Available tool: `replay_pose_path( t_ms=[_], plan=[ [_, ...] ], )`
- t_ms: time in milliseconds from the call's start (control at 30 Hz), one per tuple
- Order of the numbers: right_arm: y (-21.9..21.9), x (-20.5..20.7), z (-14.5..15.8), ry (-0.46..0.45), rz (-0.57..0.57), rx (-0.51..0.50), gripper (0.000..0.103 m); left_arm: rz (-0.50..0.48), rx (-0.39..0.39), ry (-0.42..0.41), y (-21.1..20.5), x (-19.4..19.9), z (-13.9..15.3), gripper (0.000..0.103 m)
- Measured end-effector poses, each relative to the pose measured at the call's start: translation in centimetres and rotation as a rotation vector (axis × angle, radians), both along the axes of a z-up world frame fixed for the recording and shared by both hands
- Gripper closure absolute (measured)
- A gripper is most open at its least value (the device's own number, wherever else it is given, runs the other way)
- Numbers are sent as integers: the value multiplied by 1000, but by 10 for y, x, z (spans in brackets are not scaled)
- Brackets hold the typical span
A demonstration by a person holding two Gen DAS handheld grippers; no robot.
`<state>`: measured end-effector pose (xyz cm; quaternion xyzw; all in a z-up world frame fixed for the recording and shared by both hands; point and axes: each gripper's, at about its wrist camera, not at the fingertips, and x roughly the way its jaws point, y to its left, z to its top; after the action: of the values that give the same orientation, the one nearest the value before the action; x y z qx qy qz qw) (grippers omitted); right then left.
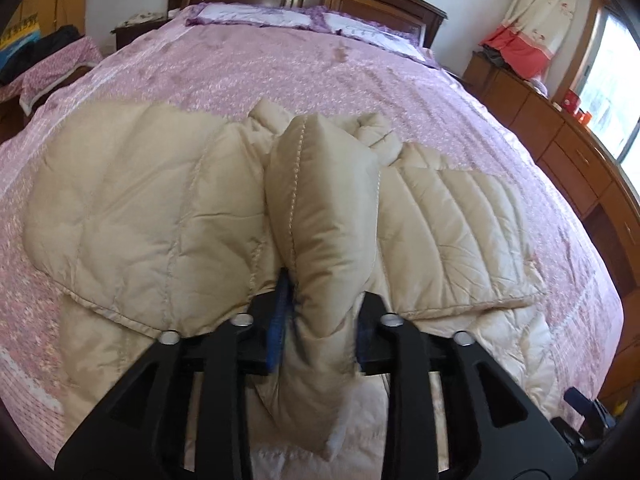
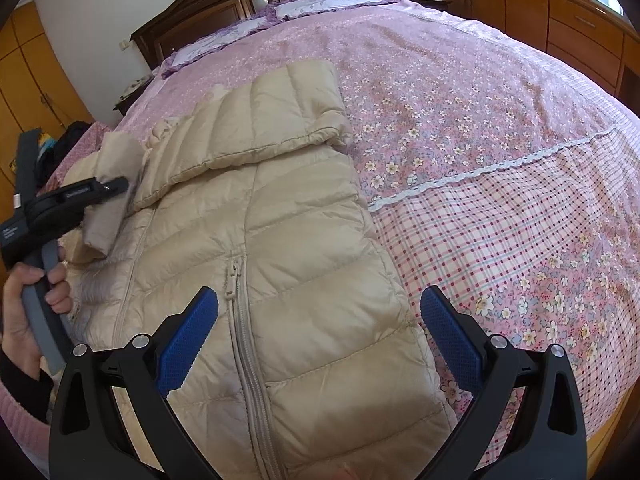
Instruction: Fold large clothes
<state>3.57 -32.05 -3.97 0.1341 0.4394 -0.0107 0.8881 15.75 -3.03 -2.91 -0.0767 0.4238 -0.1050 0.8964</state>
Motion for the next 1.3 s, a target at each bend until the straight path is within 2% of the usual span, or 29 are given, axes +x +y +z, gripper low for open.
replay_pose_path(
  t_ms=[33, 100, 167, 300, 533, 633, 767, 900, 1033, 1300],
  plan=[
    [0, 0, 0, -1, 0, 2, 6, -5, -8, -1, 2, -3, 5, 62],
    [1, 1, 0, -1, 2, 1, 6, -14, -31, -3, 8, -8, 13, 46],
    [2, 1, 0, -1, 7, 6, 6, -8, -44, -21, 16, -14, 24, 38],
    [8, 2, 3, -3, 20, 3, 6, 17, -73, -64, 39, -34, 39, 31],
    [30, 8, 17, -26, 76, -4, 6, 122, -72, -72, 90, -67, 40, 31],
    [49, 14, 28, -44, 128, -7, 6, 169, -35, -41, 111, -77, 34, 31],
    [88, 27, 44, -49, 236, 17, 6, 217, 26, -2, 131, -88, 25, 31],
    [136, 40, 55, -50, 338, 5, 6, 268, 35, 9, 153, -102, 22, 31],
    [182, 57, 60, -36, 429, 5, 6, 305, 81, 15, 169, -112, 19, 31],
    [263, 91, 56, -31, 534, -90, 6, 359, 27, 61, 203, -130, 6, 31]
  ],
)
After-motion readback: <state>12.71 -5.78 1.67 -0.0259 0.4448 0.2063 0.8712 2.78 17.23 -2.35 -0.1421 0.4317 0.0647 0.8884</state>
